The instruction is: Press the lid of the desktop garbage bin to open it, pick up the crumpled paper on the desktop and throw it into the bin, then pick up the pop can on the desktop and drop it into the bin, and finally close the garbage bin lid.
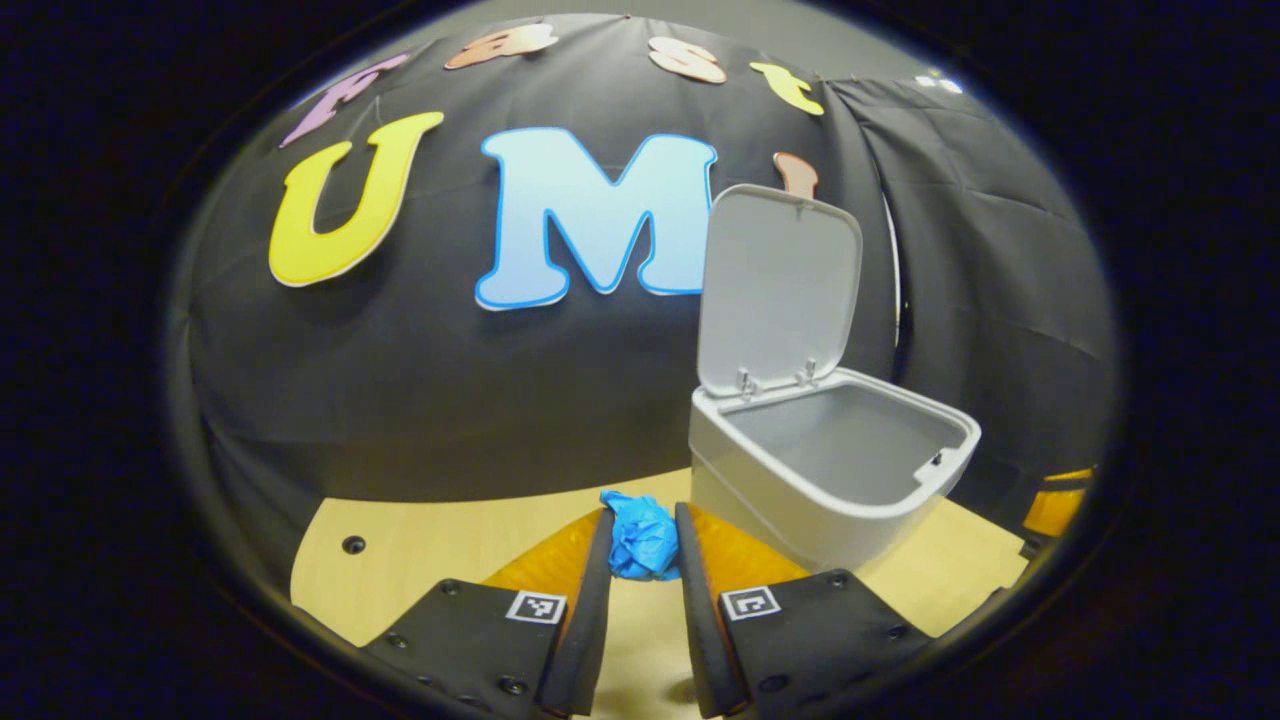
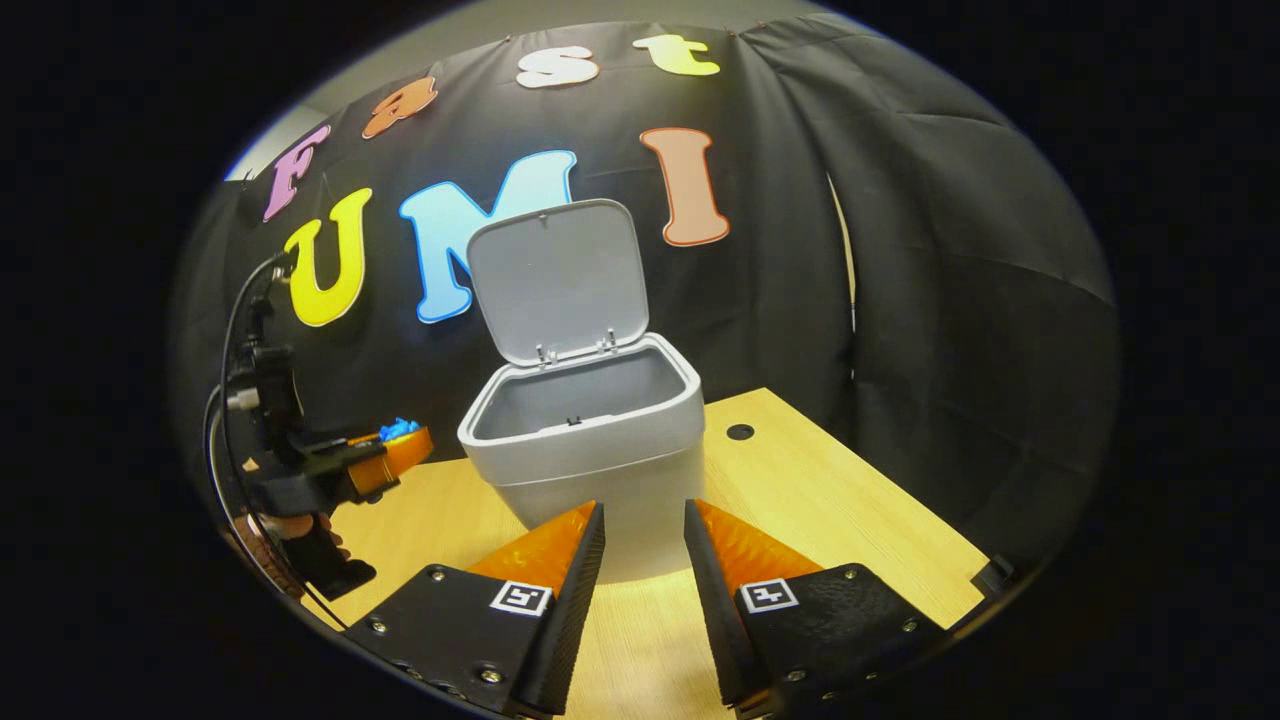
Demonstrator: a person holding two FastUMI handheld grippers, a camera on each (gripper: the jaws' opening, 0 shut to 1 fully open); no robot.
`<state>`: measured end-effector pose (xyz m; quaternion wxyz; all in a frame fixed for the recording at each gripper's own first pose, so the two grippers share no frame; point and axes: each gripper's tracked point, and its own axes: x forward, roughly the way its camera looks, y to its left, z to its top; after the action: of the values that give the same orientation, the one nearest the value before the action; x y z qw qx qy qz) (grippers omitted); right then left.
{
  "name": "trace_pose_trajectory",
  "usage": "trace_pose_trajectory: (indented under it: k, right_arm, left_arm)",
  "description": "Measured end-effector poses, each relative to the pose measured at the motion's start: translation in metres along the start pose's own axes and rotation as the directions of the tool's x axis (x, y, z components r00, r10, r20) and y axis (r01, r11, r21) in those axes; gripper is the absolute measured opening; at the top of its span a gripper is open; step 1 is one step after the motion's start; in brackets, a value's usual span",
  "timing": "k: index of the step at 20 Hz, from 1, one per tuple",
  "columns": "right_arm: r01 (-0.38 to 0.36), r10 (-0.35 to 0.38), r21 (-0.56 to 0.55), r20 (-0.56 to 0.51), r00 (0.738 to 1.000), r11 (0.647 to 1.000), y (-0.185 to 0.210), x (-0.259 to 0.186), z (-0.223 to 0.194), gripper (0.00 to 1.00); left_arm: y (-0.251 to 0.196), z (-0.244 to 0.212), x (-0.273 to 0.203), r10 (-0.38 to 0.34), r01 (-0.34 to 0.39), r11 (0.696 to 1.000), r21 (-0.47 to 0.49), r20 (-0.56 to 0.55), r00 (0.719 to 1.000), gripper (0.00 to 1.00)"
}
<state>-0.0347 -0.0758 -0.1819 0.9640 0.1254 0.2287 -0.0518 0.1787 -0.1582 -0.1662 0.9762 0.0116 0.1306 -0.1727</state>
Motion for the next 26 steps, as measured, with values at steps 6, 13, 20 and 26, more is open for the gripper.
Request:
trace_pose_trajectory:
  k: [6, 13, 20, 26]
  right_arm:
    - [0.039, -0.039, 0.031, 0.01, 0.999, 0.999, -0.02, -0.005, -0.001, 0.54]
    - [0.068, -0.068, 0.057, 0.002, 0.998, 0.996, -0.033, -0.012, -0.011, 0.54]
    - [0.101, -0.102, 0.091, -0.001, 0.995, 0.991, -0.046, -0.019, -0.019, 0.54]
    - [0.118, -0.118, 0.101, -0.006, 0.993, 0.988, -0.05, -0.022, -0.025, 0.54]
  left_arm:
    - [-0.039, 0.043, 0.019, -0.067, 0.067, 0.998, 0.008, 0.057, 0.996, 0.42]
    - [-0.084, 0.068, 0.039, -0.141, 0.137, 0.989, 0.056, 0.077, 0.987, 0.45]
    - [-0.117, 0.069, 0.049, -0.193, 0.188, 0.979, 0.081, 0.061, 0.979, 0.42]
    - [-0.127, 0.068, 0.05, -0.195, 0.19, 0.979, 0.074, 0.06, 0.979, 0.82]
